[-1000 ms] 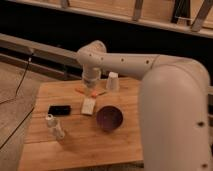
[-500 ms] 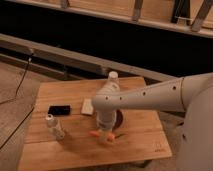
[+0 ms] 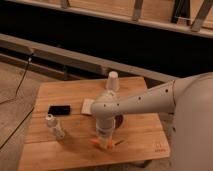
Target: Place the pepper in the ceramic bowl
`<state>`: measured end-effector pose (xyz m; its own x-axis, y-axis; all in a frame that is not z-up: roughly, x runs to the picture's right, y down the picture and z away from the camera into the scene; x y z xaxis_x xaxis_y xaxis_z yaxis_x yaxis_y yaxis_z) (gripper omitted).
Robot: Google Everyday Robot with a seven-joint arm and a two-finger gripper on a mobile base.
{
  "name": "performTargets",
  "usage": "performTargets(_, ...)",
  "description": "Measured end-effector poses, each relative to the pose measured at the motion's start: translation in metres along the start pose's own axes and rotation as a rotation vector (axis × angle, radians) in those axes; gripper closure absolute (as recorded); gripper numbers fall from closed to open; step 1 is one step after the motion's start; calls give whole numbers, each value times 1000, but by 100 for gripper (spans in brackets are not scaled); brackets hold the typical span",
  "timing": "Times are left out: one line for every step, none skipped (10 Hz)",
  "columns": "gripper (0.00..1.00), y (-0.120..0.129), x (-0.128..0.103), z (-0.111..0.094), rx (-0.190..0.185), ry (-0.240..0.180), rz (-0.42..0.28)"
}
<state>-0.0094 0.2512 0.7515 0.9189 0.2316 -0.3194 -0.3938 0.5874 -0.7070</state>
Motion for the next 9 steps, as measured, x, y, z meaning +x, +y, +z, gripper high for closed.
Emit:
performTargets(100, -25, -30, -16, 29, -16, -14)
performTargets(100, -47, -54, -33, 56, -37, -21)
performTargets(100, -70, -76, -53, 81, -57, -30)
performTargets(100, -79, -83, -61, 91, -64, -33)
performTargets(100, -94, -91, -75, 102, -75, -38)
performTargets(100, -98, -90, -78, 99, -78, -36)
performTargets(100, -103, -87, -79, 94, -81, -30)
performTargets(100, -107, -81, -75, 84, -82, -21)
performTargets(100, -109, -77, -71, 74, -83, -16)
